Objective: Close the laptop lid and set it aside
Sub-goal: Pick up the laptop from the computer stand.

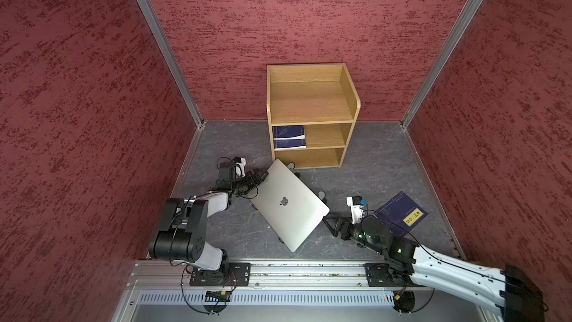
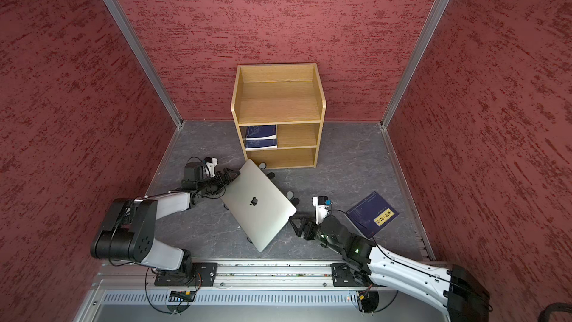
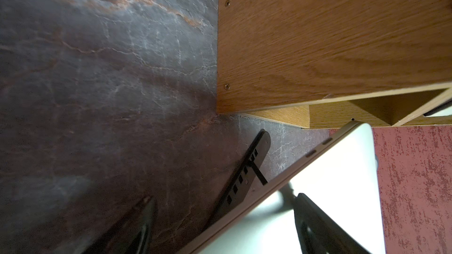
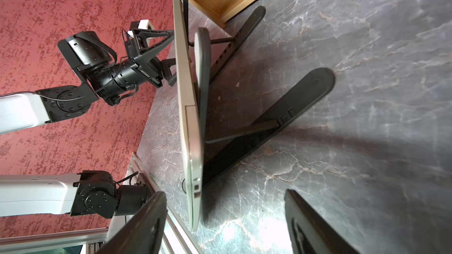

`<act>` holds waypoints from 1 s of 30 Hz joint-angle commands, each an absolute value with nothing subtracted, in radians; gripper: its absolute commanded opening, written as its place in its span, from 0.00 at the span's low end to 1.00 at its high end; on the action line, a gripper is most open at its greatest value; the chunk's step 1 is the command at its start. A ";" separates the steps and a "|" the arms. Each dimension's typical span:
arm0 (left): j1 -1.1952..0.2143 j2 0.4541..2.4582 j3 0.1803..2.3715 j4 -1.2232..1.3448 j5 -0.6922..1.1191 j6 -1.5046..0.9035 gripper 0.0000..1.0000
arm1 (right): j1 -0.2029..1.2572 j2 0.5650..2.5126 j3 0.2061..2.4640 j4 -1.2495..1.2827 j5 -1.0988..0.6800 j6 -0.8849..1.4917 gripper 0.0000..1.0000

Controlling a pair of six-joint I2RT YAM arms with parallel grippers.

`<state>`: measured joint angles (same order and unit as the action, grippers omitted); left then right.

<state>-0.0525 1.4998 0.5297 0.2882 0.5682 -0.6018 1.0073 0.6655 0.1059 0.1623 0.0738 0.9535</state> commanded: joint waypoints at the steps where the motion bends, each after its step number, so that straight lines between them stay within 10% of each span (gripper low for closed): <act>1: -0.064 1.512 0.548 0.275 0.583 -0.602 0.90 | 1.029 0.709 0.111 0.283 0.057 0.940 0.80; 15: -0.075 1.533 0.552 0.282 0.589 -0.607 0.89 | 1.050 1.057 0.190 0.592 0.052 0.935 0.75; 30: -0.099 1.573 0.560 0.284 0.595 -0.611 0.84 | 1.130 1.236 0.232 0.731 0.082 0.933 0.24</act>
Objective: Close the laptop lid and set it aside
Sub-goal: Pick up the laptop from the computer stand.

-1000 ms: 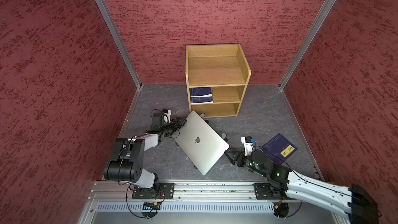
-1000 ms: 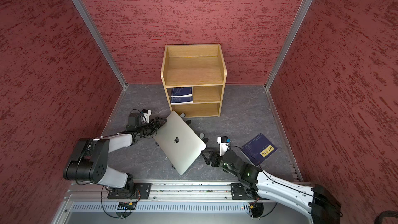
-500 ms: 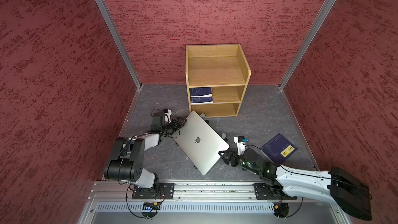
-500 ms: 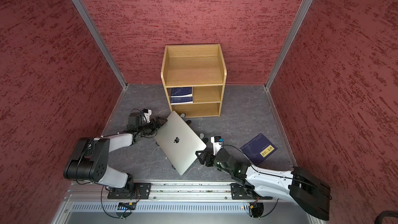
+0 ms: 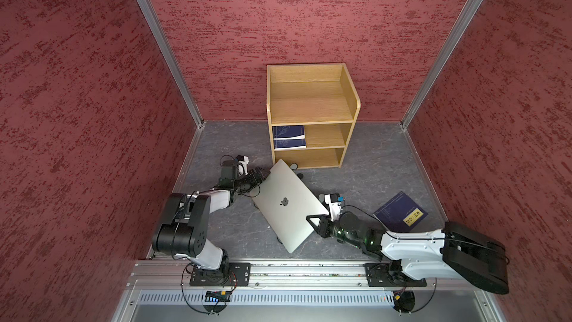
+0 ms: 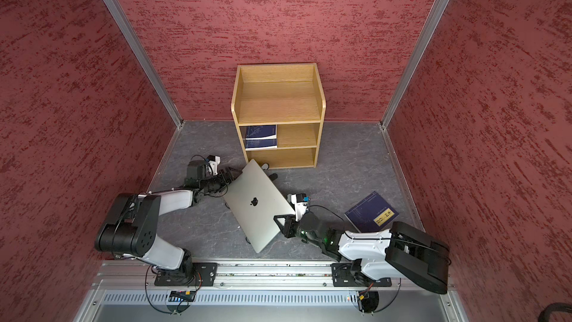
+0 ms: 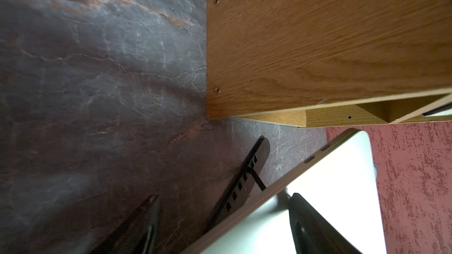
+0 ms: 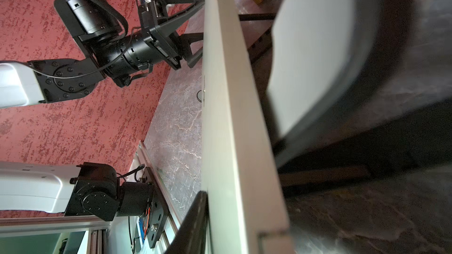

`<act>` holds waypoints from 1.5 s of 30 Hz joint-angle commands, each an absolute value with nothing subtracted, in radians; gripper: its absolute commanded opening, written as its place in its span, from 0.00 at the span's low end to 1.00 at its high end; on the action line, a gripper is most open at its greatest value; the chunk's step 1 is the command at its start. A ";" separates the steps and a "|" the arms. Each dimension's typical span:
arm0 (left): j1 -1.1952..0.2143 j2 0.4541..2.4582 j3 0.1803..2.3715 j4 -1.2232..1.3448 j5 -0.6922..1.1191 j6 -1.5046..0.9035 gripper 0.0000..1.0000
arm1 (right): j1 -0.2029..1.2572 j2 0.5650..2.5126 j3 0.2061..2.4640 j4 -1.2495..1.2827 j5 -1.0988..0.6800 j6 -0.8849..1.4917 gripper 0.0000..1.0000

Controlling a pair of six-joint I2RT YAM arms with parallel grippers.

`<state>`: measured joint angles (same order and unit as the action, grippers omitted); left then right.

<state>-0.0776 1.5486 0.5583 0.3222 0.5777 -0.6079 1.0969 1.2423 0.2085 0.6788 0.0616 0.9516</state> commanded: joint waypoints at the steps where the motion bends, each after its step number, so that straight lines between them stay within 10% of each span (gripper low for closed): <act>1: -0.101 1.574 0.561 0.283 0.594 -0.611 0.84 | 1.137 1.230 0.235 0.719 0.087 0.930 0.23; 15: -0.101 1.573 0.567 0.265 0.585 -0.607 0.84 | 1.155 1.007 0.289 0.318 0.159 0.945 0.23; 31: -0.119 1.598 0.572 0.268 0.591 -0.607 0.82 | 1.155 1.062 0.338 0.424 0.165 0.881 0.22; 45: -0.146 1.606 0.568 0.282 0.611 -0.610 0.63 | 1.155 1.075 0.358 0.410 0.242 0.880 0.26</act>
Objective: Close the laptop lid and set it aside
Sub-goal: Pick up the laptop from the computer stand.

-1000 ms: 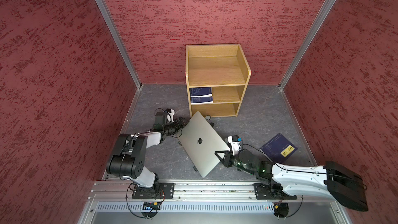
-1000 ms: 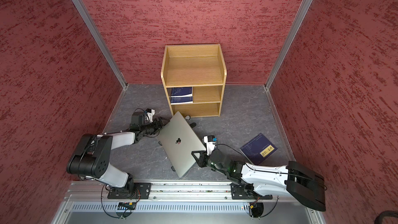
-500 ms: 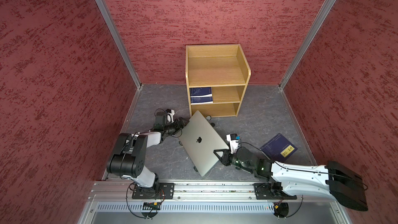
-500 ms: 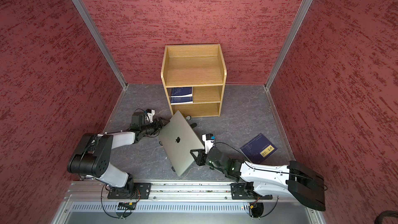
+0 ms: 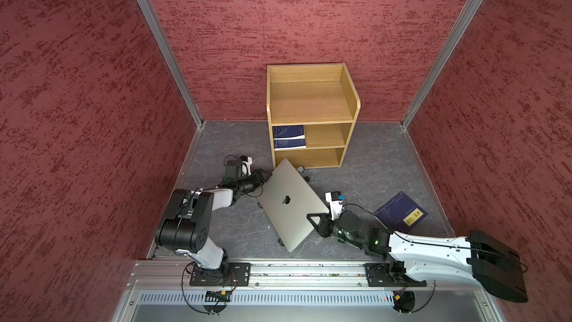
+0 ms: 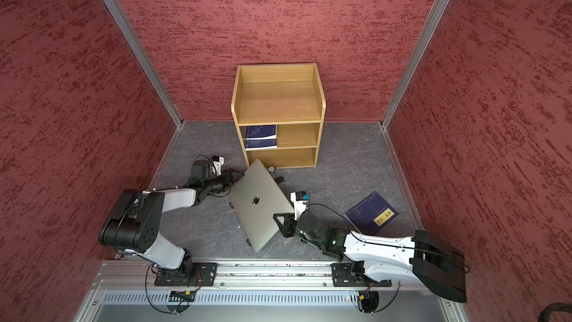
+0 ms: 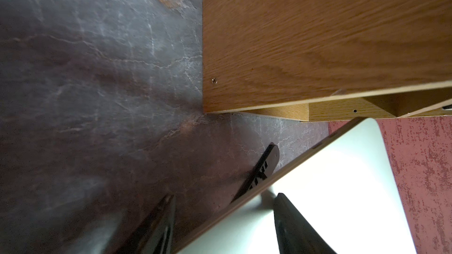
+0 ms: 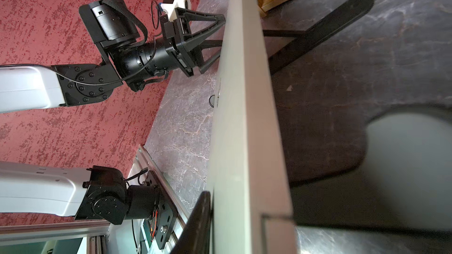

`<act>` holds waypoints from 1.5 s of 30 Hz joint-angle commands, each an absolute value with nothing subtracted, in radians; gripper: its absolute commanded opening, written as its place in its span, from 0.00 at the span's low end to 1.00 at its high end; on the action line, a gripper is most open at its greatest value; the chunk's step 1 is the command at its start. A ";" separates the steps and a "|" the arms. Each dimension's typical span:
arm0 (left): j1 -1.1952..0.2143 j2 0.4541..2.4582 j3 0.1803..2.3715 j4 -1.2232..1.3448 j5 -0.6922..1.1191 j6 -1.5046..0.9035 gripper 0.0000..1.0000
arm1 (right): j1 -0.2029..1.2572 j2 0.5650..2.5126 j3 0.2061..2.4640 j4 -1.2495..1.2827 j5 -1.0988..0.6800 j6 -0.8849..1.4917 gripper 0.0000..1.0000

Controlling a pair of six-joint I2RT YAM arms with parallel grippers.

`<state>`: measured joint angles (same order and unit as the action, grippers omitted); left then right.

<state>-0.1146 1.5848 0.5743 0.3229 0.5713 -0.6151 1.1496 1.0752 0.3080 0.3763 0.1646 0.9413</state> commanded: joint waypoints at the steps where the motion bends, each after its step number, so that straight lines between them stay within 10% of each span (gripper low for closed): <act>1: -0.147 1.606 0.566 0.284 0.615 -0.613 0.63 | 1.155 1.076 0.359 0.408 0.246 0.880 0.26; 27: -0.181 1.580 0.551 0.323 0.667 -0.635 0.62 | 1.154 1.114 0.400 0.405 0.350 0.882 0.34; 45: -0.154 1.489 0.541 0.280 0.611 -0.635 0.61 | 1.153 1.119 0.383 0.476 0.345 0.949 0.05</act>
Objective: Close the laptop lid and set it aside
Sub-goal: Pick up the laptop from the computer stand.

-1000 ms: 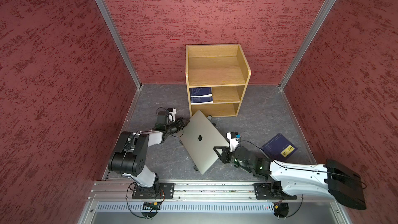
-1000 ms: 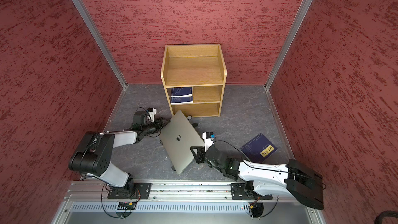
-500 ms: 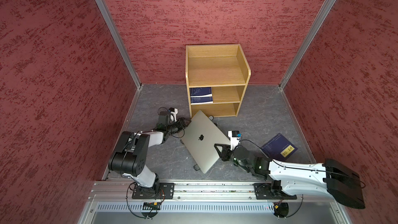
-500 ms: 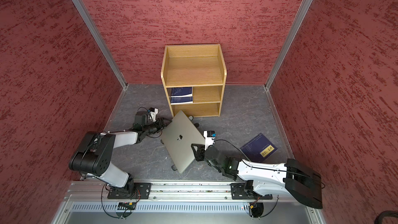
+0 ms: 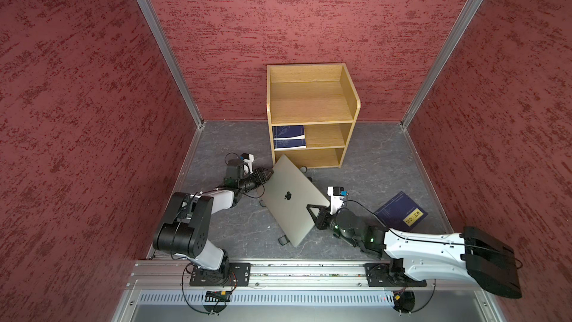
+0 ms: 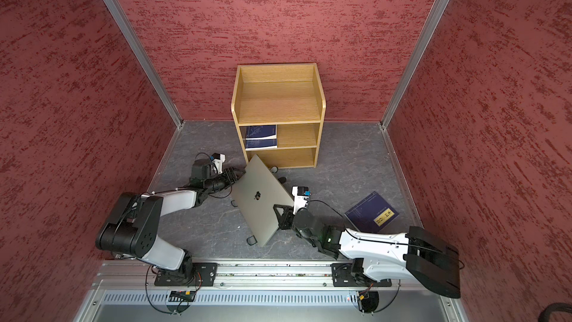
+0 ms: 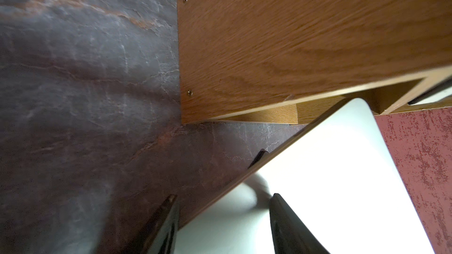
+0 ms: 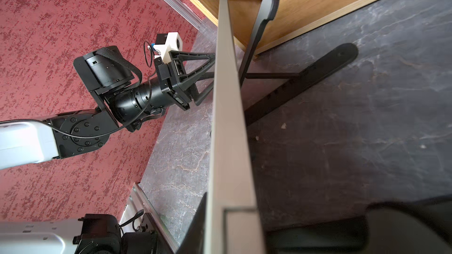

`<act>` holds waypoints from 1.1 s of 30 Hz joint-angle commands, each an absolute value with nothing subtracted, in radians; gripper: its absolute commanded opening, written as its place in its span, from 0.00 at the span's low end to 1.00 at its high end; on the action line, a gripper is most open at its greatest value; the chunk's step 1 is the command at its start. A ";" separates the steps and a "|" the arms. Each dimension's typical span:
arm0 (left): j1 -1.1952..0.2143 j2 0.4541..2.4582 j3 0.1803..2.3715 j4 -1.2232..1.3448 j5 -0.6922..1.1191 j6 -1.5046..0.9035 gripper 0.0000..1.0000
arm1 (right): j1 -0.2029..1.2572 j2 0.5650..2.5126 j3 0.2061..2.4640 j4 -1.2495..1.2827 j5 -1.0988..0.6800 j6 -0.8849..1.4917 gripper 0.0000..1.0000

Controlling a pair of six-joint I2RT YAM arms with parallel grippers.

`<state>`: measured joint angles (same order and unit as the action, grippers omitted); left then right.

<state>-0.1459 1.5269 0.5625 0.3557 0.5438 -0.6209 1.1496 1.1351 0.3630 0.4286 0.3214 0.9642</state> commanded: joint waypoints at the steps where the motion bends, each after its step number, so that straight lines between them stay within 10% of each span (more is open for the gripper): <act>1: -0.151 1.471 0.544 0.269 0.608 -0.632 0.61 | 1.154 1.114 0.385 0.481 0.342 0.945 0.03; 33: -0.083 0.932 0.560 -0.079 0.378 -0.657 0.70 | 1.154 0.836 0.490 0.312 0.351 0.981 0.00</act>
